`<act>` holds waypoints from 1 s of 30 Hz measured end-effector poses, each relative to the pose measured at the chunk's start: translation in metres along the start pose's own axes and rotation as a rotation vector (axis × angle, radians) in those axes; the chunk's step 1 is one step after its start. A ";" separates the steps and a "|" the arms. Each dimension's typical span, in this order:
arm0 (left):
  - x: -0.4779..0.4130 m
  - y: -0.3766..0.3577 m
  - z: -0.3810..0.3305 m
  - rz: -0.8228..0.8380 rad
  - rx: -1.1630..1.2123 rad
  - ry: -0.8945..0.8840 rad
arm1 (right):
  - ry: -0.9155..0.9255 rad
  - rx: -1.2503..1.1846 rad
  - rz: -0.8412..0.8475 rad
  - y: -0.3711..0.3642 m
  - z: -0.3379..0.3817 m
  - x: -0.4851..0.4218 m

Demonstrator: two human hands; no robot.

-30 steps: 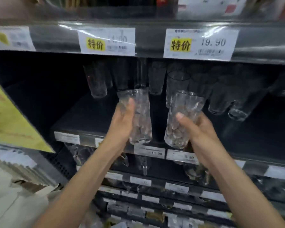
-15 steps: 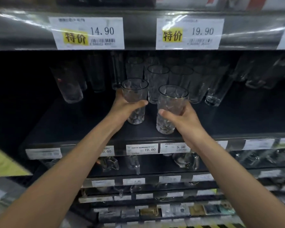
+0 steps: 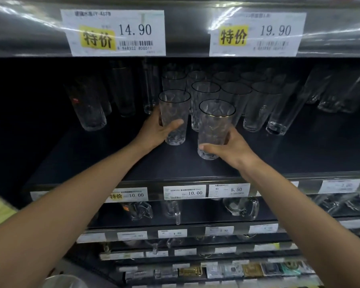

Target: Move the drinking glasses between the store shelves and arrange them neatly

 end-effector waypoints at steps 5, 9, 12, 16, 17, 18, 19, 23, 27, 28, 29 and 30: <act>-0.014 0.005 0.014 -0.130 -0.021 0.062 | 0.023 0.114 -0.002 -0.004 -0.008 -0.017; -0.023 0.007 0.018 -0.171 -0.053 0.045 | 0.030 0.143 0.023 -0.005 -0.008 -0.026; -0.027 0.009 0.019 -0.180 -0.056 0.036 | 0.045 0.136 0.025 -0.005 -0.006 -0.028; -0.028 0.011 0.022 -0.201 -0.037 0.021 | 0.043 0.129 -0.009 -0.003 -0.011 -0.032; -0.028 0.011 0.023 -0.210 -0.027 0.020 | 0.043 0.129 -0.026 -0.002 -0.012 -0.033; -0.028 0.012 0.023 -0.215 -0.019 0.020 | 0.044 0.130 -0.042 -0.001 -0.014 -0.034; -0.028 0.012 0.024 -0.216 -0.012 0.022 | 0.044 0.129 -0.056 0.001 -0.015 -0.035; -0.029 0.014 0.025 -0.218 -0.008 0.029 | 0.044 0.123 -0.073 0.003 -0.018 -0.036; -0.029 0.015 0.026 -0.224 -0.009 0.027 | 0.051 0.120 -0.079 0.003 -0.019 -0.038; -0.029 0.015 0.027 -0.222 -0.012 0.026 | 0.052 0.122 -0.080 0.003 -0.019 -0.038; -0.030 0.015 0.027 -0.219 -0.014 0.026 | 0.051 0.124 -0.079 0.003 -0.020 -0.039; -0.030 0.015 0.027 -0.215 -0.017 0.026 | 0.052 0.125 -0.078 0.003 -0.020 -0.039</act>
Point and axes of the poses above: each hand's wrist, its own x-axis away from the middle knuckle, its own y-axis out of the back of the hand, z = x × y, the point moved 10 cm from there along -x, towards the middle knuckle, and after that the axes turned 3 degrees about -x, right-handed, at the moved point
